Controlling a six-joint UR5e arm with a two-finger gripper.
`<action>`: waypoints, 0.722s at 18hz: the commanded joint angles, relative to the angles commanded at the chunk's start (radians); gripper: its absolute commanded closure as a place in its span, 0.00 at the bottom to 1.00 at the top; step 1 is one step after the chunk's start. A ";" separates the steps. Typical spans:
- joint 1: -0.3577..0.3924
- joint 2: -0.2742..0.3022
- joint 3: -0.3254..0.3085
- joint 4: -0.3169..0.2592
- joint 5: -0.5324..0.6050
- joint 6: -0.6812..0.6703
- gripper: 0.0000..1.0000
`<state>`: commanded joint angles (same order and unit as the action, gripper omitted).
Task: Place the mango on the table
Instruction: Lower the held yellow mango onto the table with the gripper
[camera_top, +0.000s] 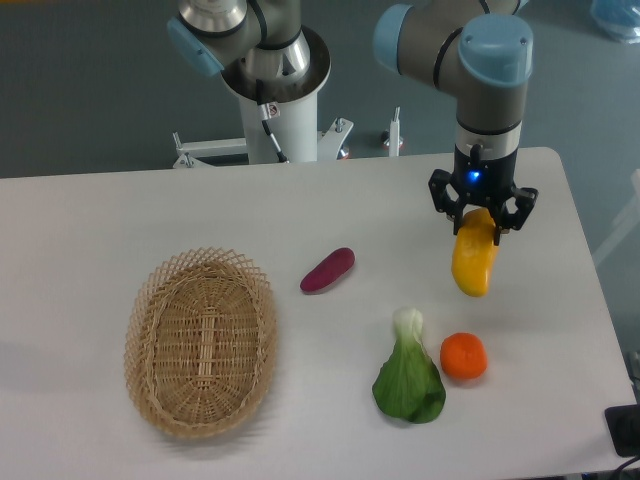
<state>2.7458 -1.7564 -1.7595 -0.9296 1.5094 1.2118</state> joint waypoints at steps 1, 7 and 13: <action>0.000 0.000 -0.002 0.000 0.002 0.000 0.52; 0.014 0.002 -0.009 -0.003 0.002 0.020 0.52; 0.087 -0.011 -0.034 0.017 0.003 0.194 0.52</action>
<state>2.8331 -1.7670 -1.7932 -0.9128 1.5125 1.4063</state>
